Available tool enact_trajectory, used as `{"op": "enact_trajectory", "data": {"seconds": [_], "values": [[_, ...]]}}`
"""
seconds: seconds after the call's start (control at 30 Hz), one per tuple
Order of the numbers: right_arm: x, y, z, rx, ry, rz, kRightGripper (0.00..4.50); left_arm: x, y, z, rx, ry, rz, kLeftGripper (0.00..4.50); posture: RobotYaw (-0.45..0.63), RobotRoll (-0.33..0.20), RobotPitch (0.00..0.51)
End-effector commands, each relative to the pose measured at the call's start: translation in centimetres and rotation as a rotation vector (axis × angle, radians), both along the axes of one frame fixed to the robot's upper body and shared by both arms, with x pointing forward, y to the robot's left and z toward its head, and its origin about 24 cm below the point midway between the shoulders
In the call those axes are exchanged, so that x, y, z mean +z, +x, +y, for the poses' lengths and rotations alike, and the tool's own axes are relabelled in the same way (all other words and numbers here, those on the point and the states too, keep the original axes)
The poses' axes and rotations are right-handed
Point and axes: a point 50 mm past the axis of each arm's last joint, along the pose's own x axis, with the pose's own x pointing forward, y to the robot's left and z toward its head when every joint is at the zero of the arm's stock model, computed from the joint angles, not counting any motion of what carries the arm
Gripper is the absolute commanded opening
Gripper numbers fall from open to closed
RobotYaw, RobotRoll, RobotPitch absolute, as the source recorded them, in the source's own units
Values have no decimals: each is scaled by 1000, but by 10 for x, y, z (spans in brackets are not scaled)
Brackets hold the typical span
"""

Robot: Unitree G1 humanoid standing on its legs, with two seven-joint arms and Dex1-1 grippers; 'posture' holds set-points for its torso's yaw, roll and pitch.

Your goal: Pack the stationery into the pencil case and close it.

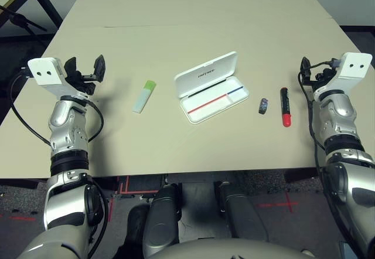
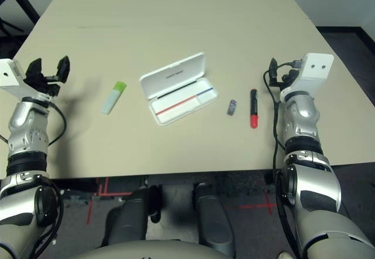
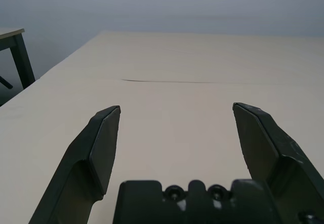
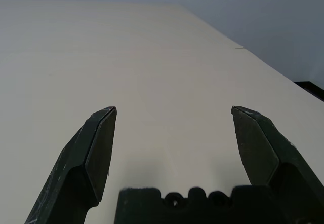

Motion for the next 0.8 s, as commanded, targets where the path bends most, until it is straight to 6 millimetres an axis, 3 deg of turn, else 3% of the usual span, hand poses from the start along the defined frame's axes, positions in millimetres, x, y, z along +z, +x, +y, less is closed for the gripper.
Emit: {"op": "enact_trajectory", "data": {"seconds": [0.03, 0.53, 0.8], "values": [[0, 2, 1, -8, 23, -2, 4500, 5, -2, 3, 15, 7, -19, 4481, -33, 0, 177], [8, 9, 6, 61, 3, 7, 4500, 5, -10, 7, 36, 11, -25, 4481, -6, 0, 171], [20, 7, 6, 351, -91, 87, 4500, 10, -16, 5, -33, 48, -11, 4481, -12, 0, 176]]}}
